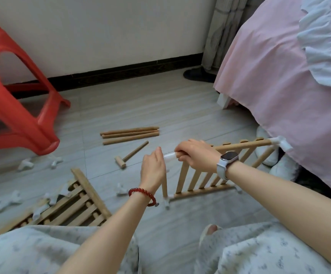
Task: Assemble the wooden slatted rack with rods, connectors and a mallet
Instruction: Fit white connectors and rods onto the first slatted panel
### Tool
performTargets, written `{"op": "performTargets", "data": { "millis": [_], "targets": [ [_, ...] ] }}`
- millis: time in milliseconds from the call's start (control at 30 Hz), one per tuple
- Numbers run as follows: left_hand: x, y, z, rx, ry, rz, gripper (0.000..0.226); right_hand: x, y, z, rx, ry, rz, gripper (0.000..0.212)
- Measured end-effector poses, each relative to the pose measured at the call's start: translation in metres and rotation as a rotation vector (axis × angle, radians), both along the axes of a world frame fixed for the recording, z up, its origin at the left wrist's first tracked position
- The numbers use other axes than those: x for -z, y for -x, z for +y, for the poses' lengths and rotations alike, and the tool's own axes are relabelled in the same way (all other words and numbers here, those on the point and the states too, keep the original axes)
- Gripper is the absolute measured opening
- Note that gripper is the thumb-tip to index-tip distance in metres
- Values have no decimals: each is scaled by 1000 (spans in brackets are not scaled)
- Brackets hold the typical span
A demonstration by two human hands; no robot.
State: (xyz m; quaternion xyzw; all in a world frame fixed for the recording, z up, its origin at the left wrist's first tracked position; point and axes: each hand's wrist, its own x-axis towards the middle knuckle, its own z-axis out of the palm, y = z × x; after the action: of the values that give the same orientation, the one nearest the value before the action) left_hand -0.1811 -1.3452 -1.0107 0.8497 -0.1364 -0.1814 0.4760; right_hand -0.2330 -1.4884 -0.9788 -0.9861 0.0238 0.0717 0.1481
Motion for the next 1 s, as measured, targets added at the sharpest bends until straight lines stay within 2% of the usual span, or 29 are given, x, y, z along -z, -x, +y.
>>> {"op": "performTargets", "data": {
  "millis": [133, 267, 367, 733, 1000],
  "targets": [
    [9, -2, -18, -90, -59, 122, 45, 6, 6, -5, 3, 0, 18, 27],
    [13, -4, -29, -144, -112, 198, 42, 9, 15, -15, -10, 244, 53, 26],
    [13, -6, -36, -152, -124, 217, 43, 11, 18, -16, 5, 204, 65, 26],
    [11, -18, -43, -30, -317, 4, 35, 16, 18, -16, 13, 167, 61, 23],
    [17, -19, -42, 88, -524, -141, 39, 15, 18, -16, 32, 128, 79, 22]
  ]
}}
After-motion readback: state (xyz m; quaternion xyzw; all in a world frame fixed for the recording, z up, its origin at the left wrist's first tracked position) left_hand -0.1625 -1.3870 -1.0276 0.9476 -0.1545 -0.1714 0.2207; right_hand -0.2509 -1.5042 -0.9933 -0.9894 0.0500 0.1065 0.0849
